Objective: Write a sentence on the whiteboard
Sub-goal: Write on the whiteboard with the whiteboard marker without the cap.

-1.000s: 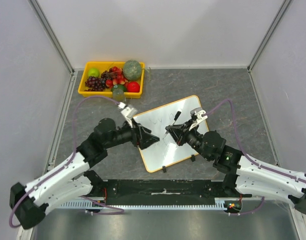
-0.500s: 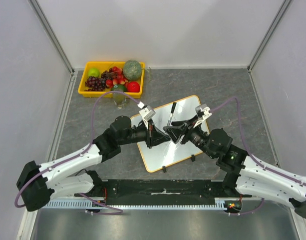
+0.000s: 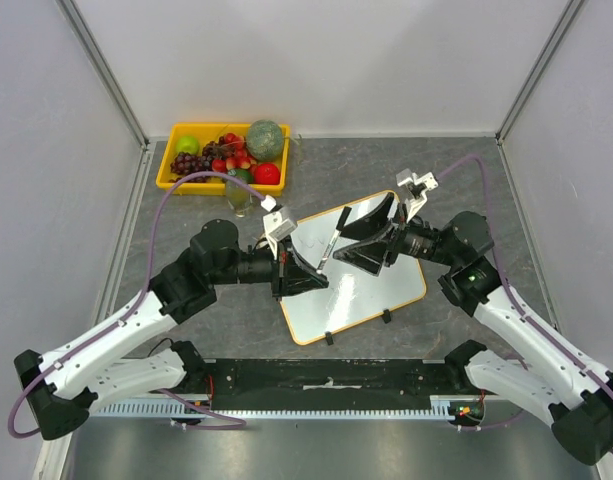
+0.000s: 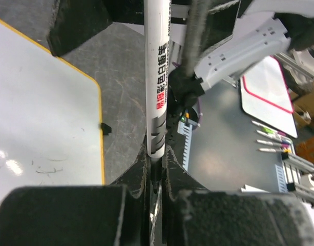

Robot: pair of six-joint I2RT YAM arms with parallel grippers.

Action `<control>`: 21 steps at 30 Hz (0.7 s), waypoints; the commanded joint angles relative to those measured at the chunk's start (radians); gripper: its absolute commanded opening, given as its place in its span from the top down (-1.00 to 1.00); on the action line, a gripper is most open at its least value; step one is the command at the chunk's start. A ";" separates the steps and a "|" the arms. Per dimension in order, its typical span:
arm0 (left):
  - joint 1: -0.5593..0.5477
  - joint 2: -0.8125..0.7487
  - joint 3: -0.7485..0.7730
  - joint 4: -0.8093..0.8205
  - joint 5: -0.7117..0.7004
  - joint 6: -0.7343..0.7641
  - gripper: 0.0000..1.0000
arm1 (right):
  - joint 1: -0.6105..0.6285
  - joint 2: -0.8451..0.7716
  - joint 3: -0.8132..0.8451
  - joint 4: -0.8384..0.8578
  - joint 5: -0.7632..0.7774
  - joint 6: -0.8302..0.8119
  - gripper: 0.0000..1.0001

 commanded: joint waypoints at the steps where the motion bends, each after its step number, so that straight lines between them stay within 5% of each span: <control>1: 0.001 0.031 0.084 -0.119 0.136 0.092 0.96 | -0.003 0.032 -0.024 0.427 -0.375 0.292 -0.57; 4: -0.001 0.050 0.100 -0.122 0.171 0.095 0.96 | -0.001 0.024 -0.020 0.384 -0.391 0.262 -0.54; 11: -0.001 0.100 0.118 -0.128 0.199 0.101 0.96 | 0.000 0.035 -0.015 0.339 -0.383 0.237 -0.12; 21: -0.001 0.130 0.147 -0.149 0.227 0.118 0.96 | 0.004 0.050 0.005 0.190 -0.405 0.134 0.07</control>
